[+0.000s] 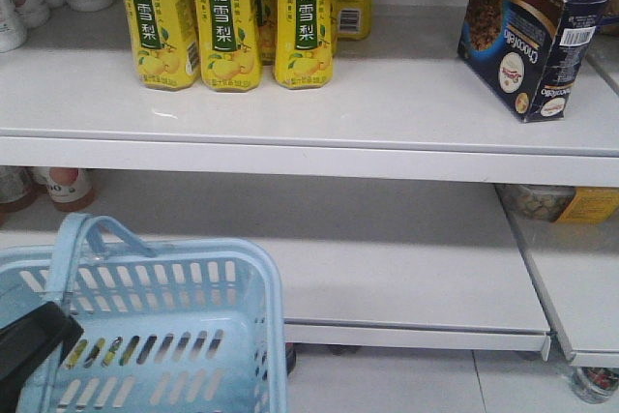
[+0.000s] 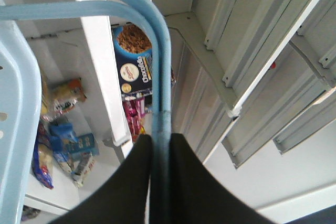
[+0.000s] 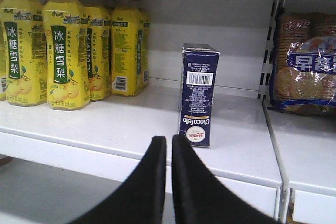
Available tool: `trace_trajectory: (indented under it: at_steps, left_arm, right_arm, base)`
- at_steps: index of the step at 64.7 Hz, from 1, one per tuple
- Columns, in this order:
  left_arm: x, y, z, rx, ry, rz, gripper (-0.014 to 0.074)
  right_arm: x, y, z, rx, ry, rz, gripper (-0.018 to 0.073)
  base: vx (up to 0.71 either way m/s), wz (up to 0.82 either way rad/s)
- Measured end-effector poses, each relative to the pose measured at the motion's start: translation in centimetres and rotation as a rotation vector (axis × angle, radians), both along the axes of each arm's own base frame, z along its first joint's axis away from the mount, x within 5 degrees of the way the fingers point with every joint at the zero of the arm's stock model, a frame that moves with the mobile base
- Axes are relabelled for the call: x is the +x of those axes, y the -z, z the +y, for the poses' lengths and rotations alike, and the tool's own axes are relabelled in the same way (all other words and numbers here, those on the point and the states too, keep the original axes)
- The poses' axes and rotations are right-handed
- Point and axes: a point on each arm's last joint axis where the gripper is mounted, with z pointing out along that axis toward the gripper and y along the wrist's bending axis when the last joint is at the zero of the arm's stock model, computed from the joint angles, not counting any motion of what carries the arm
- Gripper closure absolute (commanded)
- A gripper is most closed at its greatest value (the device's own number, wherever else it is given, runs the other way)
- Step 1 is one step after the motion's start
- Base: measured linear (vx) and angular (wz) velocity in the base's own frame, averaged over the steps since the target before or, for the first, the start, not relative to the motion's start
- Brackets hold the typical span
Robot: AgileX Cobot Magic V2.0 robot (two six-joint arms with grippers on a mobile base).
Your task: Left arm holds basket, right arm returns cookies
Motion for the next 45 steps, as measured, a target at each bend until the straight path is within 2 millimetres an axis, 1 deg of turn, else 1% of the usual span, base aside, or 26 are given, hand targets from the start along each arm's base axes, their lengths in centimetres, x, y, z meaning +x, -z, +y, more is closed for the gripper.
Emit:
trace_trajectory:
  at_steps: [14, 26, 36, 45]
  left_arm:
    - [-0.1, 0.4, 1.1, 0.133, -0.112, -0.043, 0.0599]
    - [0.0, 0.8, 1.9, 0.17, -0.198, -0.003, 0.0599]
    - [0.0, 0.9, 2.5, 0.193, -0.266, -0.007, 0.0599]
    - [-0.1, 0.9, 3.0, 0.35, -0.34, -0.093, 0.0599]
  right_arm:
    - [0.0, 0.0, 0.0, 0.0, 0.0, 0.0, 0.0565]
    - [0.0, 0.0, 0.0, 0.0, 0.0, 0.0, 0.0565]
    - [0.0, 0.0, 0.0, 0.0, 0.0, 0.0, 0.0565]
    - [0.0, 0.0, 0.0, 0.0, 0.0, 0.0, 0.0565]
  base:
    - [0.0, 0.0]
    - [0.0, 0.0]
    - [0.0, 0.0]
    - [0.0, 0.0]
